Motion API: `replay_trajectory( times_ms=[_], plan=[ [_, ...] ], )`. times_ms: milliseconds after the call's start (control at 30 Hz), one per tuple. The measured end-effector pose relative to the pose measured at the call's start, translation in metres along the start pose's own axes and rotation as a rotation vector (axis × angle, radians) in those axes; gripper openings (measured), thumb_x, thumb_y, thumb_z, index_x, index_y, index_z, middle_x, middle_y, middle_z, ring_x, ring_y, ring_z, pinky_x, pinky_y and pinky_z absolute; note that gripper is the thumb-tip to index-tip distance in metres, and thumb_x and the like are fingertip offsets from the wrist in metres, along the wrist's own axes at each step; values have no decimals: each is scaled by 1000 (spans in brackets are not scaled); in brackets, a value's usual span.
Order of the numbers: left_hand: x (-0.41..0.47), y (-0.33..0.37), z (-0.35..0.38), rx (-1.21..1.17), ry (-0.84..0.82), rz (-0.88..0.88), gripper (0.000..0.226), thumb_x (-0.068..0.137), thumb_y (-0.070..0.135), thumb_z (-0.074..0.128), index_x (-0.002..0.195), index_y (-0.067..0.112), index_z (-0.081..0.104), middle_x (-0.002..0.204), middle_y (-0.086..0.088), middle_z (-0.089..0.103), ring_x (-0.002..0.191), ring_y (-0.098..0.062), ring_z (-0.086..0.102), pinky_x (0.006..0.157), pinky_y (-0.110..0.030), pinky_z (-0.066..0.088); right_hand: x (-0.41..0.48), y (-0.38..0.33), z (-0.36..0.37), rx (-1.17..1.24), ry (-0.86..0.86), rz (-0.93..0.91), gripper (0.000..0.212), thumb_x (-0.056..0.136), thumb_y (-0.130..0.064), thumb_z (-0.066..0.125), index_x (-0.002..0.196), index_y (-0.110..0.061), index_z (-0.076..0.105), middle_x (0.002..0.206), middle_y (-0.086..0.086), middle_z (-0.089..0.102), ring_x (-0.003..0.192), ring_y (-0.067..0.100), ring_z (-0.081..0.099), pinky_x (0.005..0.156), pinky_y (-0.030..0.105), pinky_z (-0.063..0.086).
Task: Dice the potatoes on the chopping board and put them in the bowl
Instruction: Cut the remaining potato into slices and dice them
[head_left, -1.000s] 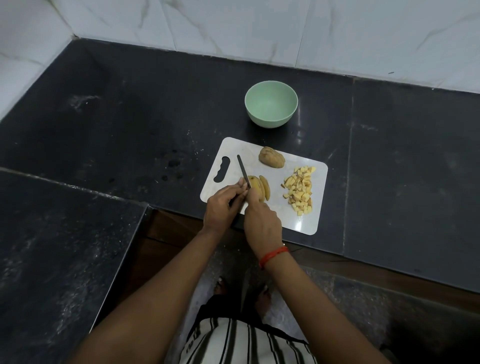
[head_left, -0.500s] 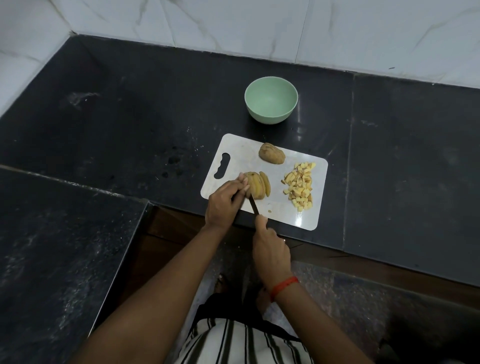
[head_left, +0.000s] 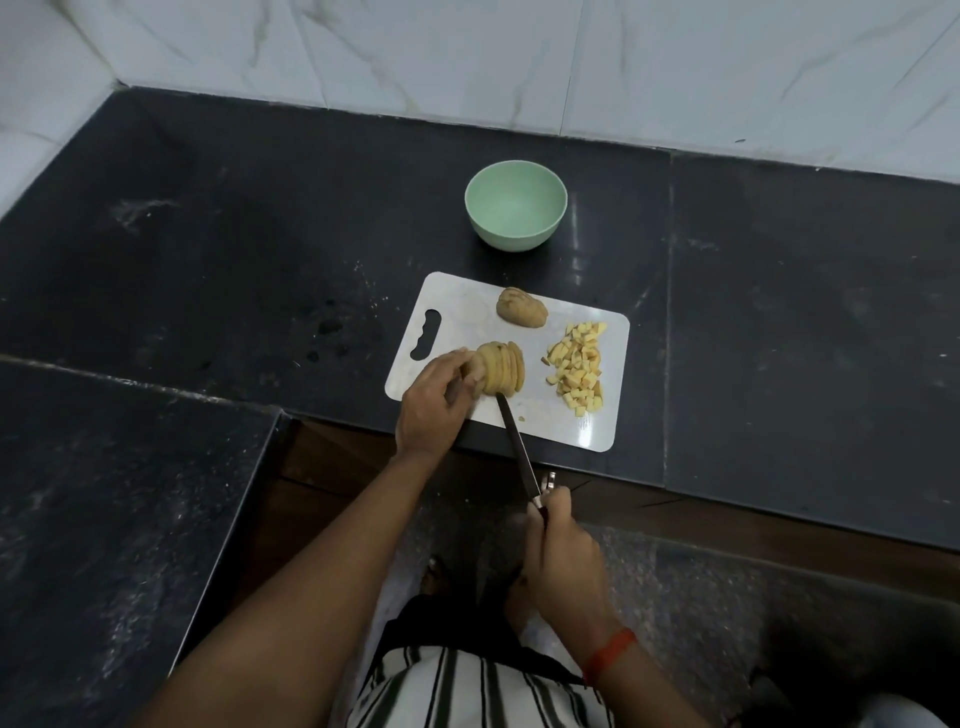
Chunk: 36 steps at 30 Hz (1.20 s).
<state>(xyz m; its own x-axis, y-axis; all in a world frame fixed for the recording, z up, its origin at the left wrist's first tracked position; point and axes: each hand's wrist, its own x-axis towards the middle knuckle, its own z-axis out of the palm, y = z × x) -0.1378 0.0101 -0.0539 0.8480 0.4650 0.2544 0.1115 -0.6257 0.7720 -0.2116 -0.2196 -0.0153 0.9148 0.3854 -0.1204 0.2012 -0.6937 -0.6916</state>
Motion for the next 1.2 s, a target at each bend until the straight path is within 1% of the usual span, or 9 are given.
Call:
replay_trajectory(
  times_ms=[167,233,400,533,633,933,1033,1100,1200],
  plan=[
    [5,-1,-8,-191,-83,-132,63,86,27,83,141,19,54,138,3,54,118,-7,60,98,-20,51,31,-4,-18,193,162,-87,14,106,-29,45,96,-22,40,65,-11,52,53,11,55,44,29,36],
    [15,-3,-13,-148,-226,-107,79,75,24,91,144,21,52,143,4,47,123,-7,54,100,-20,50,56,-6,-20,248,216,-87,15,106,-32,45,96,-23,39,66,-10,53,55,11,56,47,35,40],
    [47,5,-24,105,-546,-36,90,68,14,93,148,24,51,141,2,47,131,-20,45,111,-42,45,108,-2,-14,309,252,-90,13,105,-30,49,100,-18,46,75,-10,58,65,9,57,54,34,43],
    [60,12,-23,213,-590,-36,101,70,16,92,154,29,38,135,1,53,129,-21,45,111,-43,43,117,1,-8,348,274,-90,11,104,-27,52,100,-19,47,75,-17,55,67,2,56,53,24,38],
    [61,6,-21,149,-570,-93,113,63,17,97,154,36,32,121,8,50,116,-16,51,104,-38,49,117,3,-8,371,270,-79,10,104,-28,52,100,-20,46,74,-14,55,67,2,56,53,26,40],
    [57,12,-12,-10,-510,-80,104,65,11,95,150,34,40,126,9,50,109,-3,54,84,-9,46,120,5,-4,388,273,-80,11,104,-27,52,104,-18,47,74,-11,59,68,5,60,54,27,44],
    [57,14,-12,-2,-542,-51,106,65,16,96,151,37,38,130,9,47,110,-1,53,86,-13,48,119,5,-5,396,270,-85,10,104,-27,52,104,-19,47,77,-9,61,71,6,61,55,28,46],
    [62,19,-17,80,-570,-21,105,64,18,96,150,38,39,139,9,44,116,-3,50,97,-23,48,119,6,-5,404,279,-89,10,104,-26,53,103,-19,47,76,-9,60,71,5,60,55,24,45],
    [83,34,-21,351,-681,192,91,69,16,92,147,34,49,153,6,41,137,-17,36,110,-34,34,121,7,-7,425,304,-77,11,103,-28,53,101,-19,47,73,-7,58,67,6,57,55,25,42]
  ],
)
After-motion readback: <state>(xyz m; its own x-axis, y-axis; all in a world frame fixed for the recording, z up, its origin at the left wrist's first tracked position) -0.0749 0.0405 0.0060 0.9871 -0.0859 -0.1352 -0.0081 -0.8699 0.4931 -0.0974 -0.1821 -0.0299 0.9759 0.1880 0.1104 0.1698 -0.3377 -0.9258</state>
